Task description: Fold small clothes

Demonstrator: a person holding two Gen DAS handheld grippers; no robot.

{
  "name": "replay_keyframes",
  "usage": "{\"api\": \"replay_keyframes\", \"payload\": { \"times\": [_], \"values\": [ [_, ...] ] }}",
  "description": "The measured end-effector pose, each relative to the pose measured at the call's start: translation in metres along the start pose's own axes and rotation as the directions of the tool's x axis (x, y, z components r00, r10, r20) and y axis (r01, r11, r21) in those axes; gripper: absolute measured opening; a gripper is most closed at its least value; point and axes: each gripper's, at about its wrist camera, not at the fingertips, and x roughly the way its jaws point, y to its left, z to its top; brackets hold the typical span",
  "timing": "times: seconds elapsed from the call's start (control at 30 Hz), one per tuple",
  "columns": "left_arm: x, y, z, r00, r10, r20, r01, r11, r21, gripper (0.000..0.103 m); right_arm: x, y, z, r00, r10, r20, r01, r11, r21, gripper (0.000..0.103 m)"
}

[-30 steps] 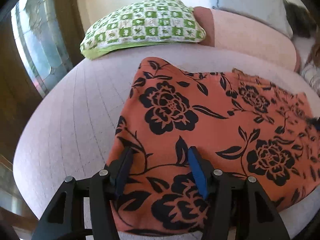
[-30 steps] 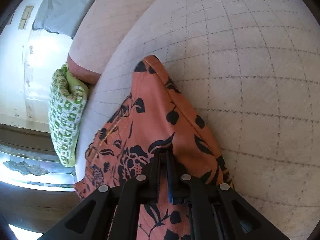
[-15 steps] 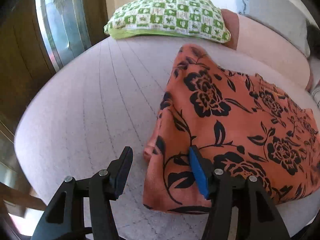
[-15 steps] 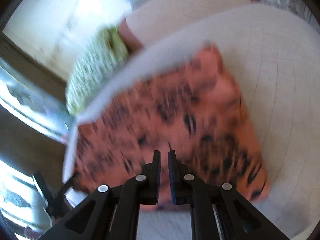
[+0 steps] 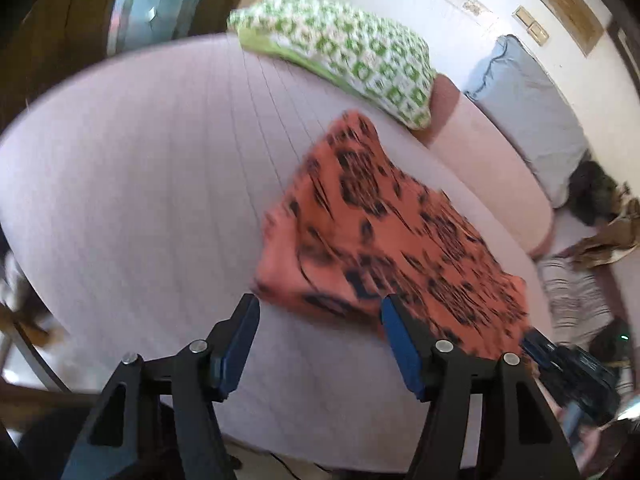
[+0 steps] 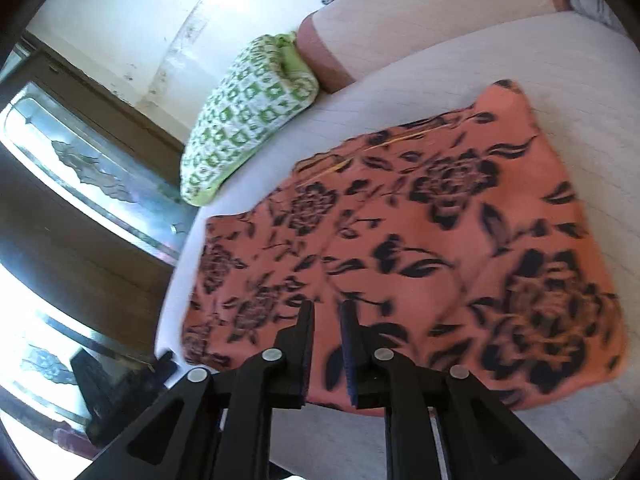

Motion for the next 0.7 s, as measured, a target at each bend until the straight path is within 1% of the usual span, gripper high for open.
{"api": "replay_keyframes", "payload": {
  "times": [0.03,0.07,0.1,0.17,0.23,0.27,0.3,0.4,0.47,0.5,0.53,0.57,0.6,0.7],
  "values": [
    [0.005,0.001,-0.001,0.999,-0.032,-0.027,0.031,0.999,-0.033,0.065,0.003,0.003,0.000,1.000,0.008,-0.001,-0.008,1.000,0.005,0.017],
    [0.008,0.000,0.000,0.998,-0.048,-0.035,0.046,0.997,-0.058,0.066,0.006,0.005,0.000,1.000,0.018,-0.002,-0.018,1.000,0.006,0.018],
    [0.013,-0.002,0.003,0.998,-0.058,-0.034,0.055,0.995,-0.082,0.070,0.009,0.007,0.001,1.000,0.026,-0.007,-0.026,1.000,0.001,0.020],
    [0.020,-0.003,0.006,0.998,-0.057,-0.021,0.055,0.992,-0.115,0.076,0.012,0.014,-0.001,1.000,0.016,-0.011,-0.017,1.000,-0.027,0.025],
    [0.036,0.000,0.012,0.998,-0.039,-0.043,0.032,0.987,-0.159,0.076,0.014,0.019,-0.003,1.000,0.000,-0.013,-0.001,0.998,-0.057,0.025],
    [0.042,0.000,0.014,0.998,-0.037,-0.047,0.028,0.984,-0.176,0.078,0.015,0.020,-0.003,1.000,-0.001,-0.014,0.000,0.998,-0.066,0.025],
    [0.046,0.000,0.016,0.999,-0.029,-0.035,0.022,0.981,-0.191,0.080,0.014,0.018,-0.003,1.000,0.001,-0.012,-0.002,0.998,-0.068,0.025],
    [0.048,-0.008,0.021,1.000,0.013,-0.001,-0.013,0.986,-0.166,0.080,0.010,0.013,-0.002,1.000,0.003,0.000,-0.003,0.999,-0.055,0.025],
    [0.048,-0.014,0.025,0.999,0.033,0.036,-0.027,0.988,-0.152,0.080,0.008,0.009,-0.001,1.000,0.008,0.006,-0.007,0.999,-0.040,0.025],
    [0.046,-0.015,0.026,0.998,0.045,0.054,-0.037,0.990,-0.136,0.073,0.008,0.008,0.000,1.000,0.009,0.005,-0.008,0.999,-0.034,0.025],
    [0.045,-0.019,0.024,0.994,0.075,0.075,-0.067,0.993,-0.101,0.062,0.008,0.006,0.000,1.000,0.007,0.003,-0.007,1.000,-0.028,0.025],
    [0.046,-0.022,0.024,0.991,0.100,0.089,-0.094,0.993,-0.068,0.048,0.009,0.006,0.000,1.000,0.005,0.003,-0.004,1.000,-0.026,0.025],
    [0.047,-0.028,0.022,0.985,0.131,0.113,-0.131,0.991,-0.008,0.046,0.010,0.006,0.000,1.000,0.001,0.003,-0.001,1.000,-0.025,0.025],
    [0.049,-0.041,0.023,0.970,0.171,0.171,-0.187,0.979,0.082,0.041,0.014,0.007,0.000,1.000,-0.015,-0.001,0.015,0.999,-0.029,0.025]
  ]
}}
